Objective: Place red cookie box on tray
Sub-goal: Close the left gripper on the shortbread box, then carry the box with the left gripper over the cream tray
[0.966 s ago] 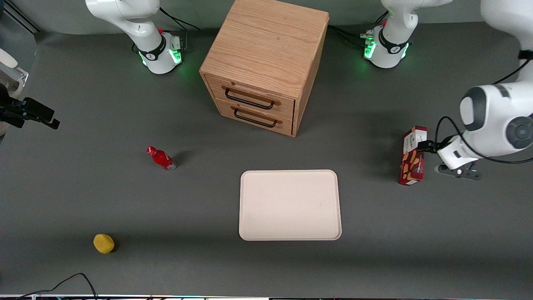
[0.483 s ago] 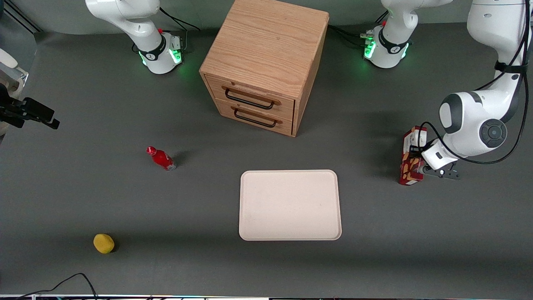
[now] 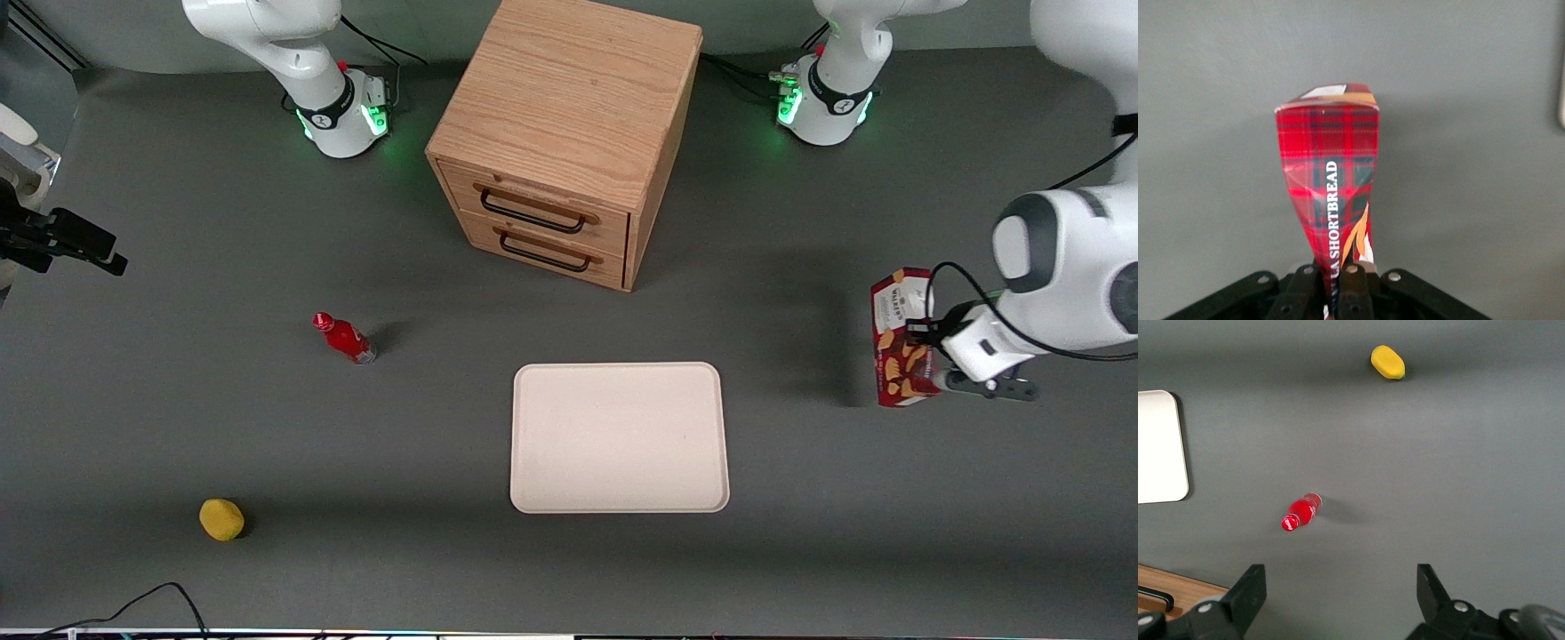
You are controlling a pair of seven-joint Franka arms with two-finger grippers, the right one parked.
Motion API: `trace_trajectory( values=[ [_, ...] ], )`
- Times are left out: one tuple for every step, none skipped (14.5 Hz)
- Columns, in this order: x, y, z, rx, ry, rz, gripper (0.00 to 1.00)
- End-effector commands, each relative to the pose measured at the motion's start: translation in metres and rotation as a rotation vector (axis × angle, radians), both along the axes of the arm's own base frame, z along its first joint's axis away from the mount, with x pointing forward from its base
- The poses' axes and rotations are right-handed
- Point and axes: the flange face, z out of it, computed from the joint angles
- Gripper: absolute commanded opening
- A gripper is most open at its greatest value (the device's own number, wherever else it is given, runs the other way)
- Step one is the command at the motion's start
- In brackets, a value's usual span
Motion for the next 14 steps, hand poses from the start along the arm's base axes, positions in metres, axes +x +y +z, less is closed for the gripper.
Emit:
trace_trajectory(
  values=[
    [0.025, -0.039, 0.106, -0.003, -0.019, 0.073, 0.00],
    [0.028, -0.060, 0.125, -0.011, -0.037, 0.074, 0.00],
    [0.028, -0.084, 0.135, -0.023, -0.051, 0.070, 0.00],
    [0.030, -0.104, 0.131, -0.033, -0.048, 0.078, 0.00],
    [0.032, -0.139, 0.122, -0.054, -0.031, 0.090, 0.00],
    [0.037, -0.175, 0.110, -0.072, -0.036, 0.114, 0.00],
    [0.044, -0.194, 0.096, -0.076, -0.058, 0.150, 0.00],
    [0.051, -0.212, 0.074, -0.066, -0.082, 0.155, 0.00],
    [0.056, -0.230, 0.047, -0.058, -0.093, 0.158, 0.00],
    [0.060, -0.245, 0.015, -0.041, -0.099, 0.173, 0.00],
    [0.065, -0.256, -0.011, -0.020, -0.124, 0.181, 0.00],
    [0.067, -0.268, -0.035, -0.003, -0.141, 0.193, 0.00],
    [0.067, -0.275, -0.058, 0.021, -0.156, 0.200, 0.00],
    [0.066, -0.281, -0.079, 0.034, -0.176, 0.198, 0.00]
  ],
)
